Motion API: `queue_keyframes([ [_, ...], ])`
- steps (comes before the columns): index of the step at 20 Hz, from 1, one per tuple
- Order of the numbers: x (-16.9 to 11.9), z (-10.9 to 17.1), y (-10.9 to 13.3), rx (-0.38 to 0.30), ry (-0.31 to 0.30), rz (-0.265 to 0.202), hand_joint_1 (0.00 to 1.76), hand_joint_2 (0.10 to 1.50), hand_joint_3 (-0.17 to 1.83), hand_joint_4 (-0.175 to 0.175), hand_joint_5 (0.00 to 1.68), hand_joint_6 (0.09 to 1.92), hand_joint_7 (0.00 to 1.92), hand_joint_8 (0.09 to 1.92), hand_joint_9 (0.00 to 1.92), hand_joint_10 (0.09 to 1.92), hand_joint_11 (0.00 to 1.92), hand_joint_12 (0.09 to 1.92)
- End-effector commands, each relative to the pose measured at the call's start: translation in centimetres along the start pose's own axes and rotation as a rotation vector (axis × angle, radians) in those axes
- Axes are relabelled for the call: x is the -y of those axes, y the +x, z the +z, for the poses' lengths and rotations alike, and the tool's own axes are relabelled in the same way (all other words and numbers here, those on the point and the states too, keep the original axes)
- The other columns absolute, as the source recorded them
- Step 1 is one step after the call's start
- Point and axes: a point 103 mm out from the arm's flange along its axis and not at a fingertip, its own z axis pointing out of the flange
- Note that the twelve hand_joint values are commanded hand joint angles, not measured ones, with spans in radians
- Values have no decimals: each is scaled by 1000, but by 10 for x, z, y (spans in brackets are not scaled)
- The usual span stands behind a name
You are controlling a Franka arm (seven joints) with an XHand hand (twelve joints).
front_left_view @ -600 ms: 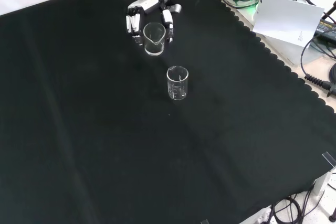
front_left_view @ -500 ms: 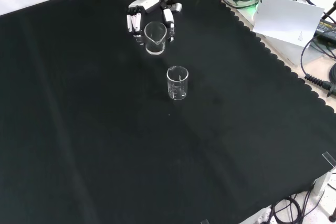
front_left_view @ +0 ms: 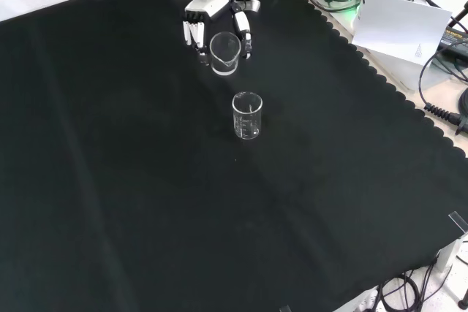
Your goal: Pour the water from the handheld beaker into the one on the table.
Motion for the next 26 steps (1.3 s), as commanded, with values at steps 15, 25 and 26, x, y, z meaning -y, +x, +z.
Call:
queue_keyframes([
  [15, -24, 17, 53, 302, 314, 69, 1160, 641, 698, 45, 1270, 699, 1677, 87, 1589, 87, 1217, 853],
  [25, -32, 8, 62, 444, 401, 96, 1305, 694, 574, -172, 1275, 616, 1335, 559, 1593, 87, 1213, 845],
  [26, -32, 7, 62, 453, 405, 97, 1306, 692, 582, -174, 1270, 628, 1324, 582, 1594, 87, 1212, 847],
])
